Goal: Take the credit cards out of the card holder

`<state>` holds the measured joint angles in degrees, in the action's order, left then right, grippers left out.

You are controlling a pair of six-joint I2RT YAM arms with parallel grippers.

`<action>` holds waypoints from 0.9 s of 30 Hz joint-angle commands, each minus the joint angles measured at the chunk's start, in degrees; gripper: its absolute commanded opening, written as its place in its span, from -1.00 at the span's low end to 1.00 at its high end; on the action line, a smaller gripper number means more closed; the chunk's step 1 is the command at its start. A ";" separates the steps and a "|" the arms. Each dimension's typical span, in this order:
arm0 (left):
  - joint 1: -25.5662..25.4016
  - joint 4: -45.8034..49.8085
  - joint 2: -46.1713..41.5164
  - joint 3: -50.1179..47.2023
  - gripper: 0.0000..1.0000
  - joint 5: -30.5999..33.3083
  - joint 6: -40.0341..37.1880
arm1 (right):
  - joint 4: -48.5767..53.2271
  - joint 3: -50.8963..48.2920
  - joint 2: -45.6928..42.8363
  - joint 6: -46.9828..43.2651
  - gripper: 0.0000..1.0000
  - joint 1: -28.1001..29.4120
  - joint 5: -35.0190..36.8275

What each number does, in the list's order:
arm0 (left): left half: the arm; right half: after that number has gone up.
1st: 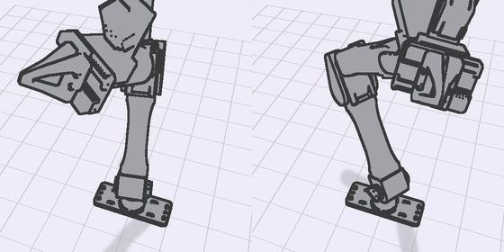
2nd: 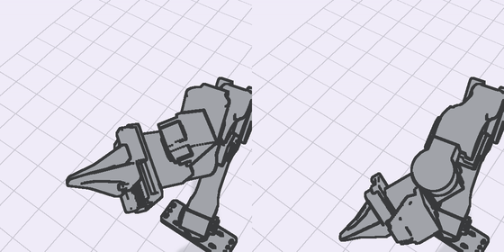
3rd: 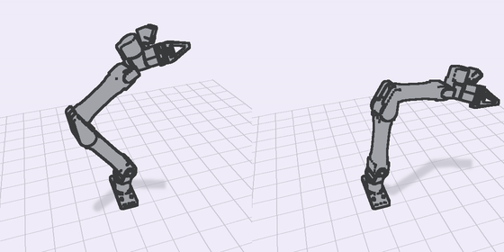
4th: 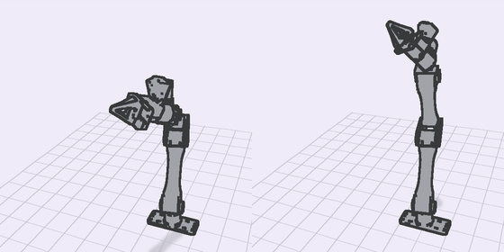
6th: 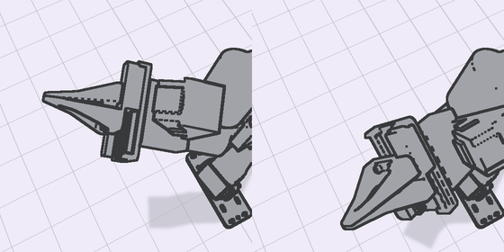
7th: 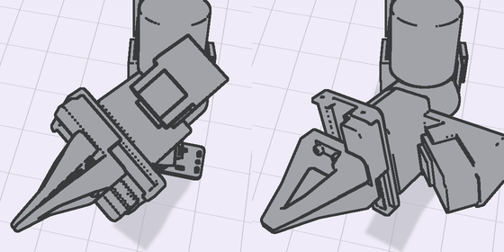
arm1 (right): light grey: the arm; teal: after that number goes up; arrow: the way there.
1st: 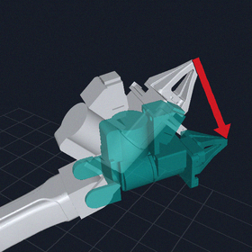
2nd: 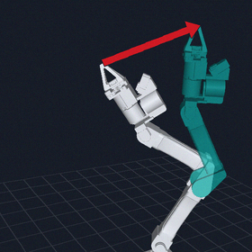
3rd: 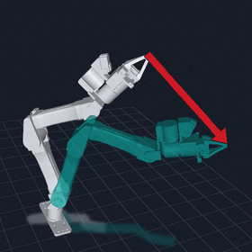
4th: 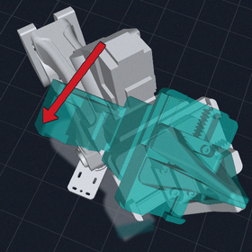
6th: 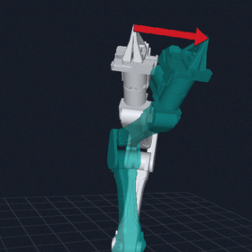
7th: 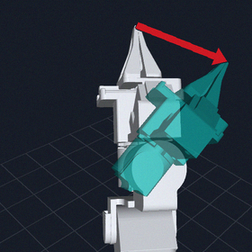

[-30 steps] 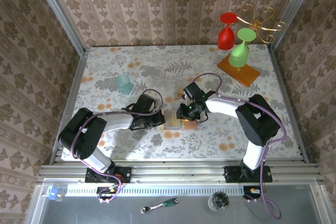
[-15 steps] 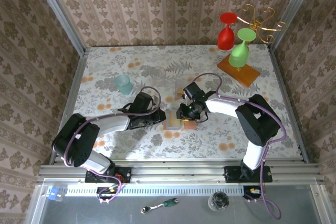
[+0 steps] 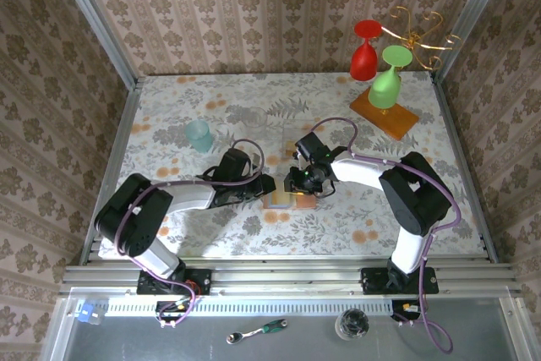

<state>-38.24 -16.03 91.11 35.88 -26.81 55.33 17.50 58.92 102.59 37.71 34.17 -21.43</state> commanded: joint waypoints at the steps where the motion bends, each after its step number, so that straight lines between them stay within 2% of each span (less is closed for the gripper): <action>1: -0.38 -3.19 1.25 0.77 -0.52 -1.48 1.49 | 0.48 -0.13 -0.77 -0.52 -0.44 0.31 -0.38; 17: -0.72 -5.77 2.77 1.56 -0.55 -2.37 3.16 | 0.91 -0.60 -2.12 -0.53 -0.44 0.28 -0.02; 27: -1.51 -4.53 2.14 3.01 -0.57 -2.18 2.93 | 3.36 -1.09 -6.87 -1.58 -0.44 -0.41 2.04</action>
<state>-39.09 -20.43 94.02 37.23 -28.34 57.49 18.50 58.74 98.72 37.41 34.11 -21.15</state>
